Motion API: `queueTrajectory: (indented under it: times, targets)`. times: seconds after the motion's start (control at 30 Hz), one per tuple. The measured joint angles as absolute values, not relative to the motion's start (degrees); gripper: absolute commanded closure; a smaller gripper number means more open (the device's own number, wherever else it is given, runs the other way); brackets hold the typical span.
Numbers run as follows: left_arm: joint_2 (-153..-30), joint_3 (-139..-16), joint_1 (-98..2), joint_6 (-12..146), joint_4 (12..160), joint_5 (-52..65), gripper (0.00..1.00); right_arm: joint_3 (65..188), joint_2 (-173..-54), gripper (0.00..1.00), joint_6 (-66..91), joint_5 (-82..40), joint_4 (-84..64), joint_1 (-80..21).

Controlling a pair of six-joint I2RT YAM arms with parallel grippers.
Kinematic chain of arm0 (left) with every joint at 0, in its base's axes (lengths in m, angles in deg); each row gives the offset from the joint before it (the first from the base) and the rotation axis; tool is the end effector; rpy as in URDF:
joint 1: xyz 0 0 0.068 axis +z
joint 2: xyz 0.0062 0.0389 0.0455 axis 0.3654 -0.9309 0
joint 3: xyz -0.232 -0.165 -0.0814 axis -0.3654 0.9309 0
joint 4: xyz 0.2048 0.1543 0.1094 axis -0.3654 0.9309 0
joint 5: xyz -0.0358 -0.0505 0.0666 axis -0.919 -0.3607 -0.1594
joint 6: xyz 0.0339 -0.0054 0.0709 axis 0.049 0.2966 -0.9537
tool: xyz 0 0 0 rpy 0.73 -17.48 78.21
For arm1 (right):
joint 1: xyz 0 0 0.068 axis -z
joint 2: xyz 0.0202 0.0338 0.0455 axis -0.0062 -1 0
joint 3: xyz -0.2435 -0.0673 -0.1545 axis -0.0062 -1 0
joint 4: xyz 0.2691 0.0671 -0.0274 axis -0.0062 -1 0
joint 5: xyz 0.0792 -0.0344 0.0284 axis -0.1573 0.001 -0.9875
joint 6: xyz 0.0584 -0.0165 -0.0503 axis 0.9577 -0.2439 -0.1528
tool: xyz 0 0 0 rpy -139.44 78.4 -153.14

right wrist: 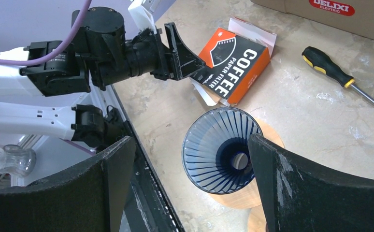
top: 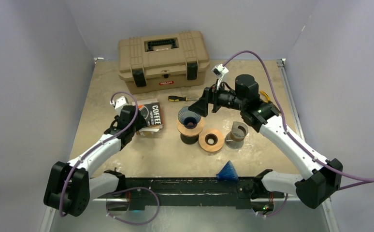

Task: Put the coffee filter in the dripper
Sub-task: Move the coffee filter holder to the center of the board.

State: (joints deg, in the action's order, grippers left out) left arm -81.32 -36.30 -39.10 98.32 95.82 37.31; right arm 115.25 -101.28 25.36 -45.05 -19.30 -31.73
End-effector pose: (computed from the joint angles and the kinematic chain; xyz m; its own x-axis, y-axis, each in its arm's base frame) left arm 0.2477 -0.0519 0.1862 -0.4729 -0.5069 -0.7207 -0.4216 0.8484 -0.3201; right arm 0.2473 0.1919 0.3877 -0.4974 0.0379 -0.8667 -0.7498 0.4838 0.4514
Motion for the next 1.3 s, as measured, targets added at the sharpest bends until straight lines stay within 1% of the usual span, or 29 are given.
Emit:
queueTrajectory:
  times: [0.13, 0.27, 0.5, 0.77, 0.97, 1.2, 1.3]
  targets:
    - [-79.46, -36.33, -38.79, 98.32, 96.74, 35.02, 0.37, 115.25, -101.28, 0.1, 25.34, -45.1, -19.41, -31.73]
    - [-76.89, -36.33, -38.79, 98.32, 97.22, 33.69, 0.37, 115.25, -101.28, 0.1, 25.34, -45.45, -19.39, -31.73]
    - [-76.71, -33.59, -38.79, 98.34, 97.66, 33.34, 0.37, 115.22, -101.46, 0.09, 25.34, -46.34, -19.37, -31.73]
    - [-79.95, -32.87, -38.79, 98.25, 96.83, 33.9, 0.37, 114.63, -101.5, 0.09, 25.34, -46.37, -19.39, -31.73]
    - [-81.45, -33.05, -38.53, 98.01, 96.32, 37.97, 0.37, 114.61, -101.55, 0.09, 25.34, -46.37, -19.39, -31.73]
    - [-85.85, -36.41, -36.33, 96.48, 96.24, 40.88, 0.38, 114.61, -101.96, 0.09, 25.31, -46.45, -19.41, -31.73]
    - [-86.61, -38.01, -34.9, 95.92, 96.3, 40.94, 0.32, 114.59, -102.27, 0.09, 25.31, -46.47, -19.41, -31.73]
